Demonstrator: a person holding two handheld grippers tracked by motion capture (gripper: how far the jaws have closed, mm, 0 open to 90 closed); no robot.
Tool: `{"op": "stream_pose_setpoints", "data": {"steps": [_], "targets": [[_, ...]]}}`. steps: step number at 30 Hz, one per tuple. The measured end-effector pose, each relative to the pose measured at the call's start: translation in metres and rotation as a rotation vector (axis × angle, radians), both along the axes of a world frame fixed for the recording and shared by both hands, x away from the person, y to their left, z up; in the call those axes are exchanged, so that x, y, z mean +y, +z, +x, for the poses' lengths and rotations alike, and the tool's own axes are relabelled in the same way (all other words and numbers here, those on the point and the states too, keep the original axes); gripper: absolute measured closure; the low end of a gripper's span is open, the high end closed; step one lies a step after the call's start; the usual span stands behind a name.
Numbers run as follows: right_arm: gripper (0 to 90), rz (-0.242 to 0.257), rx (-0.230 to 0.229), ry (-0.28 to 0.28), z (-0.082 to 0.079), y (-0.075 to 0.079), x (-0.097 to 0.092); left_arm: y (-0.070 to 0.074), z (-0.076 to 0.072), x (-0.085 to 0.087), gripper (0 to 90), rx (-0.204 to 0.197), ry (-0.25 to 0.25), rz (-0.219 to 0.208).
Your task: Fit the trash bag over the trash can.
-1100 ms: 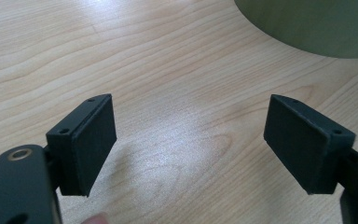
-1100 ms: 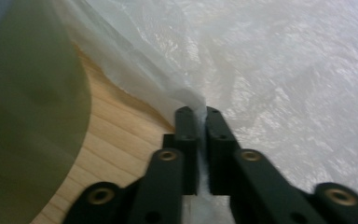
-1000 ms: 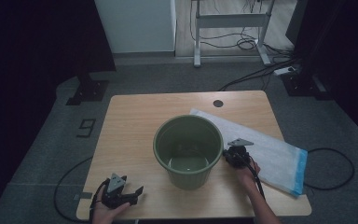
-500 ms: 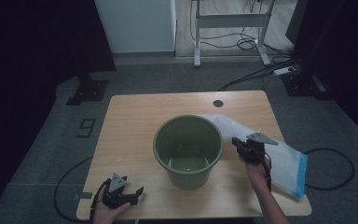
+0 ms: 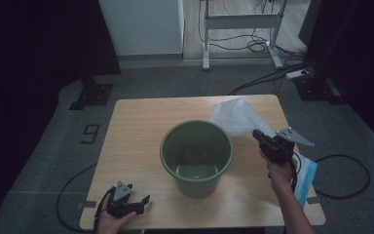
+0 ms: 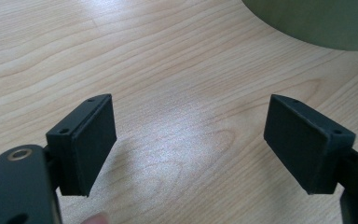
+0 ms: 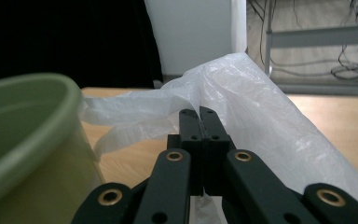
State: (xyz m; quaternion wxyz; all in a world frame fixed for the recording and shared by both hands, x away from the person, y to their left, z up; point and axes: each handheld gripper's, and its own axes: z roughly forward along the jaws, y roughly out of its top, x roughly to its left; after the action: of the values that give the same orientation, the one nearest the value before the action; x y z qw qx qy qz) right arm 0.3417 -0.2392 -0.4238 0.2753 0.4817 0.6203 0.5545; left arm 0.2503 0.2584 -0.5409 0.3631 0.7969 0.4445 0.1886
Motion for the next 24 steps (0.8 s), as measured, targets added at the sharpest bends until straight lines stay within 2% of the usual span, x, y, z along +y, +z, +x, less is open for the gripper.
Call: {"op": "stream_pose_setpoints", "data": {"steps": [9, 24], "targets": [[89.1, 0.028, -0.088, 0.015, -0.017, 0.033, -0.004, -0.001, 0.000, -0.002, 16.8, 0.008, -0.004, 0.004], [89.1, 0.043, -0.178, 0.019, -0.032, 0.066, -0.017, -0.003, 0.000, -0.003, 16.9, 0.015, -0.004, 0.007]]}}
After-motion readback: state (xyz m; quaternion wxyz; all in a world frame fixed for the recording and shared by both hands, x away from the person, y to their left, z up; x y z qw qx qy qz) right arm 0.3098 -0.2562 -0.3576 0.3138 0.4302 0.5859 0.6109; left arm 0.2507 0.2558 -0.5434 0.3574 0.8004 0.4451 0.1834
